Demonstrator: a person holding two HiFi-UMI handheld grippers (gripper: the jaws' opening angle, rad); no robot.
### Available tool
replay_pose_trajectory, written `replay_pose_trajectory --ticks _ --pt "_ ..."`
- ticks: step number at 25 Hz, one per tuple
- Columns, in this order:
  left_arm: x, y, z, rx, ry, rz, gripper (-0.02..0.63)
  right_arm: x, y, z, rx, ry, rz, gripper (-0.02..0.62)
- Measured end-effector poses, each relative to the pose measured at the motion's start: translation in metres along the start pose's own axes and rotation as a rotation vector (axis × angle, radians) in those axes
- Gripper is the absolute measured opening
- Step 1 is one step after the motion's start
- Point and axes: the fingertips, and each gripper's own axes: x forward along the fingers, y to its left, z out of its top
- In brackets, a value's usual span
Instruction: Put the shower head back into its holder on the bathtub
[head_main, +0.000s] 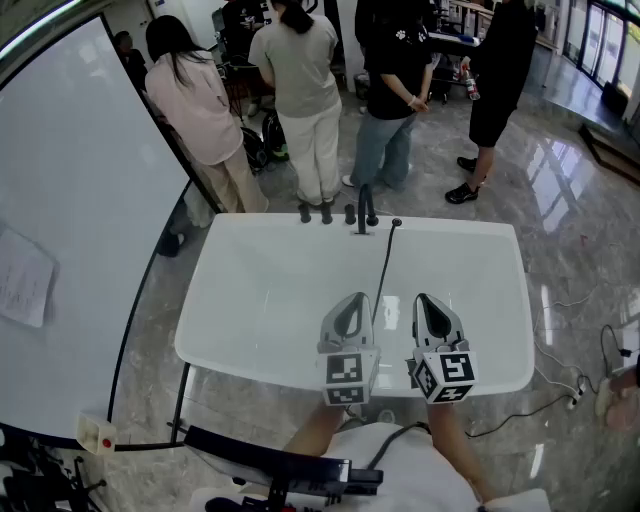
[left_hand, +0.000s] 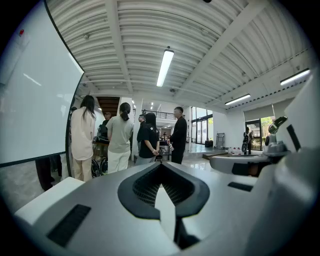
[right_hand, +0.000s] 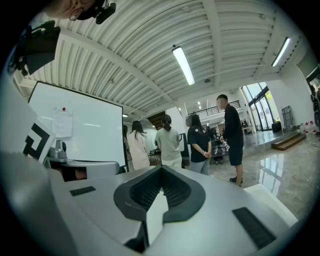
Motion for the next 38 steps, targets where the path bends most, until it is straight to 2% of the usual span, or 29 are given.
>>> replay_pose_trajectory --ticks 14,22,27,29,34,38 --pt "-0.001 0.0 -0.003 -0.017 -0.003 0.007 0.002 -0.001 0.001 -0.005 0.001 0.007 0.004 0.002" --pt "-0.01 0.009 -0.017 -0.037 0.028 0.051 0.002 -0.002 0.009 -0.011 -0.03 -0.01 0.09 0.002" --pt "-0.029 0.025 -0.057 -0.116 0.13 0.121 0.002 -0.006 0.015 -0.028 0.0 -0.016 0.206 0.002" --pt "-0.04 0.032 -0.074 -0.139 0.151 0.159 0.002 -0.003 0.013 -0.04 -0.005 0.005 0.223 0.002" --pt "-0.069 0.044 -0.135 -0.185 0.257 0.267 0.002 0.001 0.008 -0.092 0.03 0.103 0.31 0.002" --pt "-0.088 0.055 -0.172 -0.21 0.297 0.322 0.002 0.014 0.022 -0.135 0.002 0.164 0.423 0.002"
